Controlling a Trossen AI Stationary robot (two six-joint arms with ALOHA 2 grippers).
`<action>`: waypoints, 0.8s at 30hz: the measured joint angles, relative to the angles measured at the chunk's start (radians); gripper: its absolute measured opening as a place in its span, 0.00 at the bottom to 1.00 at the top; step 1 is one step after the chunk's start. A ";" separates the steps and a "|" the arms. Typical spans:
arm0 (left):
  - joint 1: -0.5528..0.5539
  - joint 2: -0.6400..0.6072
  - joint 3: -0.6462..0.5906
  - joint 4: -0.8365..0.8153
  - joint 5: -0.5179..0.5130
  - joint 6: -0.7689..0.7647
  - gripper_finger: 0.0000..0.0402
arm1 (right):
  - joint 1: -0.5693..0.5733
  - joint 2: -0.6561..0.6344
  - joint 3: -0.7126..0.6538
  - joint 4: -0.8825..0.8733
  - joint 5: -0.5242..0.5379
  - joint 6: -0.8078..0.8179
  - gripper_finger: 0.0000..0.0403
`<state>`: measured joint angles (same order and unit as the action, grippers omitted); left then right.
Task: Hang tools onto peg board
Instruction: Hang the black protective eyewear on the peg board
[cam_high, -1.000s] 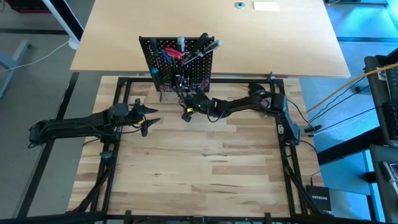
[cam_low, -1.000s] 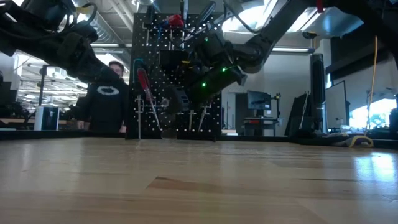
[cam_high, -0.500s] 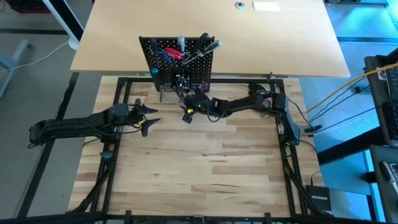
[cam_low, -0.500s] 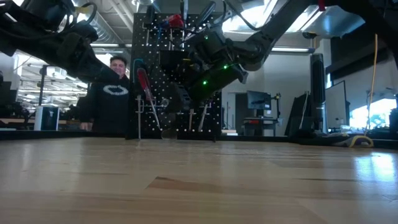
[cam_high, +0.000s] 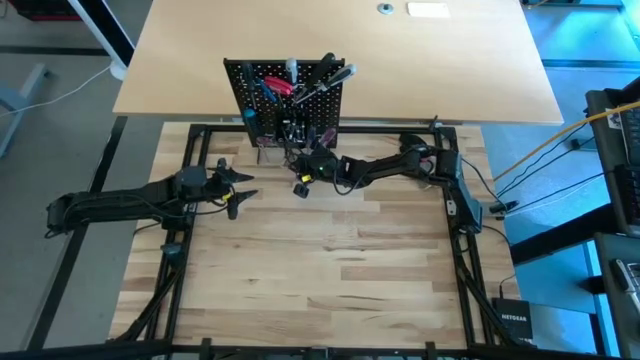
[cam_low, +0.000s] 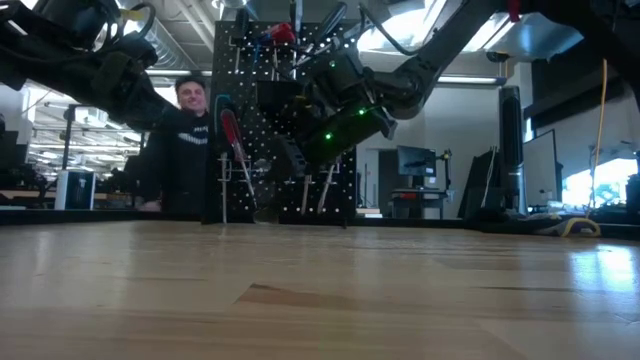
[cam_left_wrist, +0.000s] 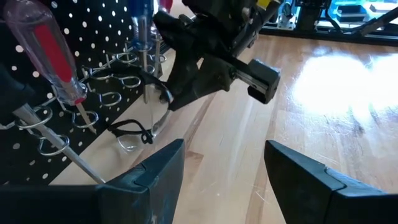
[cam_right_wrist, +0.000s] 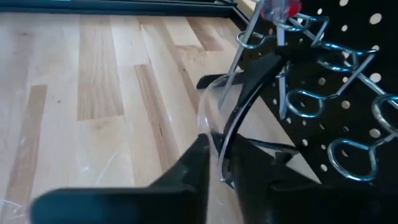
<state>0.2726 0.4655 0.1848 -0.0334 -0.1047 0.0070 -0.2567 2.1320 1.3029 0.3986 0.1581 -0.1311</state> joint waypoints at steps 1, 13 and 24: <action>0.000 0.000 0.000 0.000 0.000 -0.001 0.52 | 0.000 0.000 0.000 0.001 -0.003 0.000 0.14; 0.000 0.000 0.000 0.007 0.000 -0.007 0.52 | 0.002 0.001 0.000 0.053 0.009 0.022 0.03; 0.000 0.000 0.000 0.011 0.000 -0.008 0.52 | -0.006 0.009 -0.002 0.102 0.160 0.052 0.00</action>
<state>0.2726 0.4652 0.1848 -0.0219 -0.1043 -0.0014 -0.2627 2.1407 1.3014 0.5008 0.3179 -0.0791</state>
